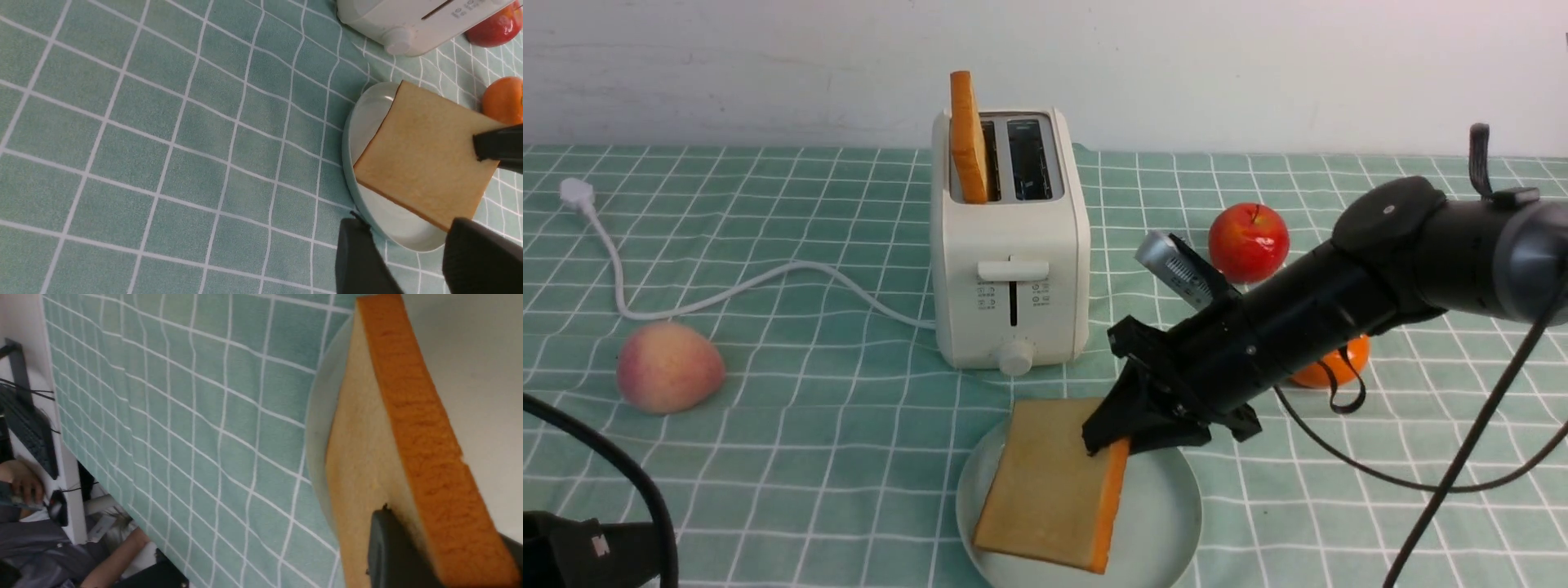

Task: Take toasted bread from bread machine on blue coffee table place on plate.
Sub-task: 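Place the held slice of bread on top of the slice on the plate with the right gripper, then reach for a toast slice standing in the toaster with the left gripper, then place the slice of bread on the plate with the left gripper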

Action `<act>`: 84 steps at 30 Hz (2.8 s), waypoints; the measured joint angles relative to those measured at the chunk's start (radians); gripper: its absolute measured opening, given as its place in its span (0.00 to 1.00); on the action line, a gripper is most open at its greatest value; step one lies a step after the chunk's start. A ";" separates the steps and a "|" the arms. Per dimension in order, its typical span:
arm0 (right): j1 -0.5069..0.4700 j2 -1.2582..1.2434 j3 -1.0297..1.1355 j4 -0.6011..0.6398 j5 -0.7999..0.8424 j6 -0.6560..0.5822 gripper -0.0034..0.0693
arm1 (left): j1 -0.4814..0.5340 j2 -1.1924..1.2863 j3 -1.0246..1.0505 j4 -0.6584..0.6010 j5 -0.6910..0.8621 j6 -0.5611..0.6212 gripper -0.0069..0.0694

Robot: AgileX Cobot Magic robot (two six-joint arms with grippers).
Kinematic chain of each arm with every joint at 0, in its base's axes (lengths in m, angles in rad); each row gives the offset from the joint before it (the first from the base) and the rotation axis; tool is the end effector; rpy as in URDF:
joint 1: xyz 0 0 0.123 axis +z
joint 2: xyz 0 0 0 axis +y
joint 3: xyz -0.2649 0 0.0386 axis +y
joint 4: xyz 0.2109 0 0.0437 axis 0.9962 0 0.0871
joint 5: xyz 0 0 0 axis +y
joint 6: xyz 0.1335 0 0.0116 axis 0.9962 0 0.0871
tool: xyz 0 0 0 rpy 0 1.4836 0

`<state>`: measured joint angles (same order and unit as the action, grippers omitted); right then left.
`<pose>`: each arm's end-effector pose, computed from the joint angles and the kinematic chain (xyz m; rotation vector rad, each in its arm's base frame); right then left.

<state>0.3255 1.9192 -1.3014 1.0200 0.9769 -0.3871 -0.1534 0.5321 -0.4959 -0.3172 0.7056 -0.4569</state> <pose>0.3100 0.2045 0.1842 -0.1850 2.7825 1.2621 0.1043 -0.0436 0.2494 -0.5014 2.2188 -0.6906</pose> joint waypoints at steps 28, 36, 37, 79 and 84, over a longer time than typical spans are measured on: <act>0.002 -0.525 0.000 -0.439 0.067 -0.014 0.83 | -0.110 0.769 -0.724 -0.289 -0.023 0.512 0.62; 0.069 -0.624 0.000 -0.457 0.094 -0.011 0.83 | -0.208 1.105 -1.147 0.146 0.115 0.093 0.68; 0.070 -0.631 0.000 -0.457 0.100 -0.011 0.83 | -0.225 1.172 -1.227 0.254 0.143 -0.020 0.71; 0.070 -0.632 0.010 -0.488 0.112 0.008 0.83 | -0.251 0.700 -0.957 0.470 0.333 0.072 0.21; 0.070 -0.632 0.058 -0.461 0.095 0.000 0.83 | -0.251 0.642 -0.616 0.277 0.222 0.074 0.21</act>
<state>0.3958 1.2872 -1.2431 0.5592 1.0715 -0.3868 -0.4047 1.1744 -1.1124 -0.0404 0.9273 -0.3830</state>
